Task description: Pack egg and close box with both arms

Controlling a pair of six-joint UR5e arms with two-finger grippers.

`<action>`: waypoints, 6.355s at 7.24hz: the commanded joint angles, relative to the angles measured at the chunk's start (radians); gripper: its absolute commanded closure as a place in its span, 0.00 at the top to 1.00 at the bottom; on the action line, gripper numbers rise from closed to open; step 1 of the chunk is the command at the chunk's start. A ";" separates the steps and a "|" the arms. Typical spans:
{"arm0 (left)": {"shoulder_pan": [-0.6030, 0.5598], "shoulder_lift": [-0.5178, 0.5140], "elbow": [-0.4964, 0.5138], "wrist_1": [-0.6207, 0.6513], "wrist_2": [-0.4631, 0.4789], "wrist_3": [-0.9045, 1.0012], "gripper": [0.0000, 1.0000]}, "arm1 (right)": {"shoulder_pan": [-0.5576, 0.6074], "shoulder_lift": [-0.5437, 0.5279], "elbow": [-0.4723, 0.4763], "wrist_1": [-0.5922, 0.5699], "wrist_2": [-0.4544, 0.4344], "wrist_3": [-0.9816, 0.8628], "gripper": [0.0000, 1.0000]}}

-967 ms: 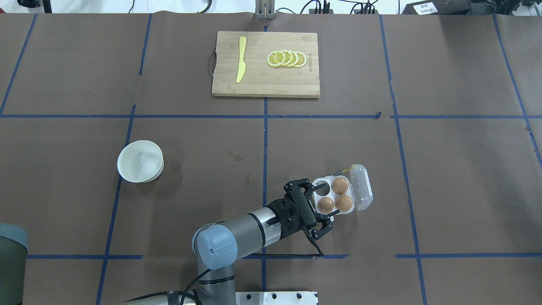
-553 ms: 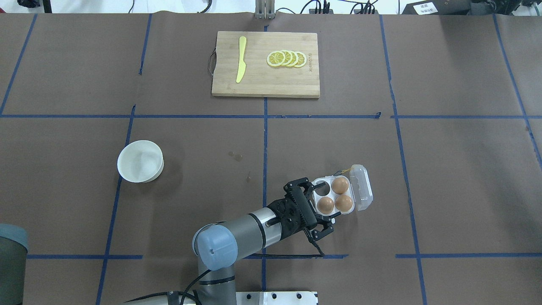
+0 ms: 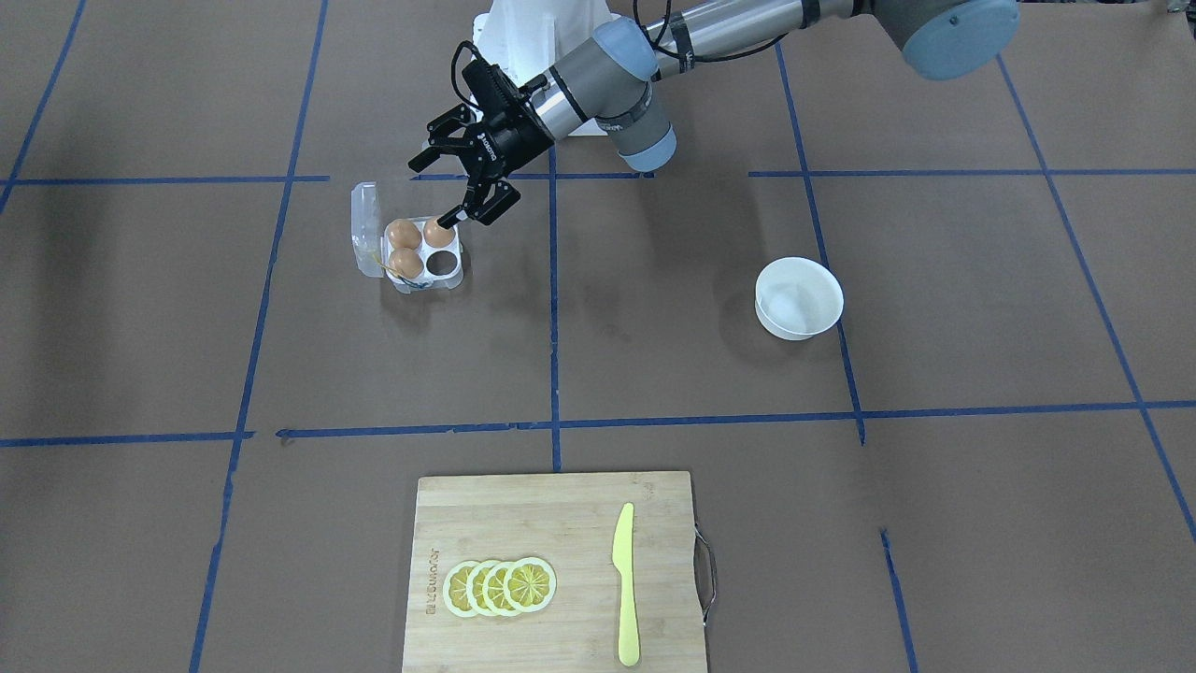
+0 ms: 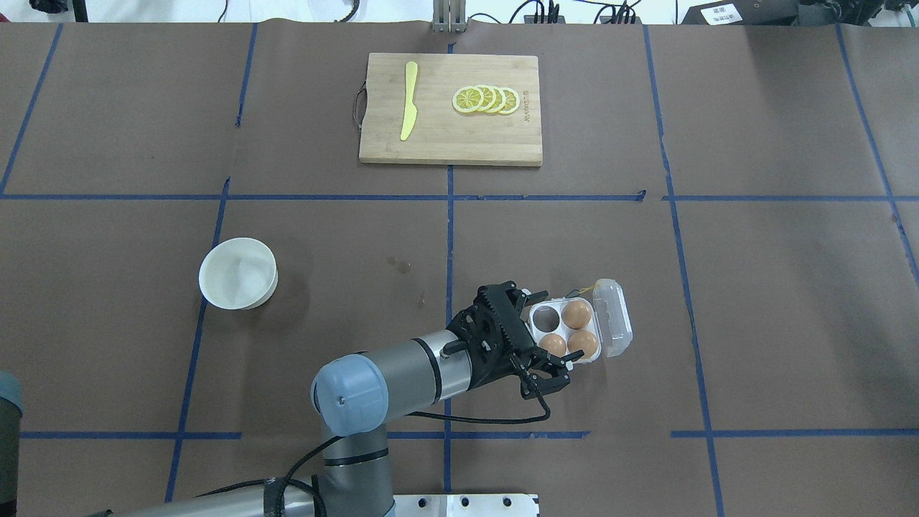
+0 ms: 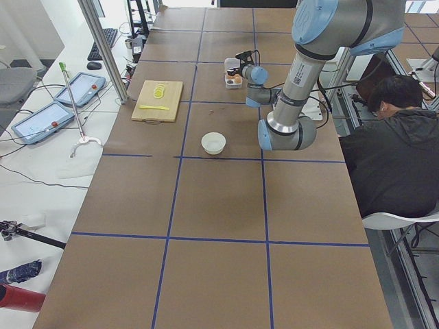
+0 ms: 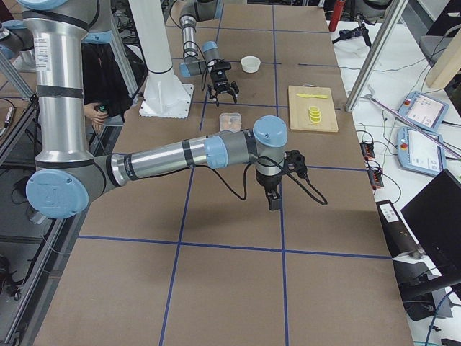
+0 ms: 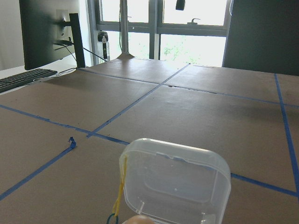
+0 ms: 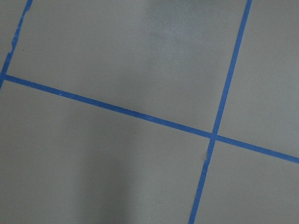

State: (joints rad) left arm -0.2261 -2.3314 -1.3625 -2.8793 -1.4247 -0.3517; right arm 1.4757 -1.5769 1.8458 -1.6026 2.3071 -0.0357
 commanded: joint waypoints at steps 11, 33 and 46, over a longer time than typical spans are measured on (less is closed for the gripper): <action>-1.005 0.473 -0.471 1.310 -0.592 0.382 1.00 | 0.000 0.000 -0.005 -0.002 0.005 0.011 1.00; -1.446 0.765 -0.322 1.411 -0.908 0.686 1.00 | -0.882 0.210 0.125 0.383 -0.341 1.234 1.00; -1.446 0.764 -0.322 1.382 -0.893 0.697 1.00 | 0.041 -0.105 -0.002 -0.191 -0.103 -0.250 1.00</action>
State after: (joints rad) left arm -1.6721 -1.5674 -1.6834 -1.4976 -2.3178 0.3451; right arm 1.4742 -1.6345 1.8443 -1.7434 2.2102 -0.2264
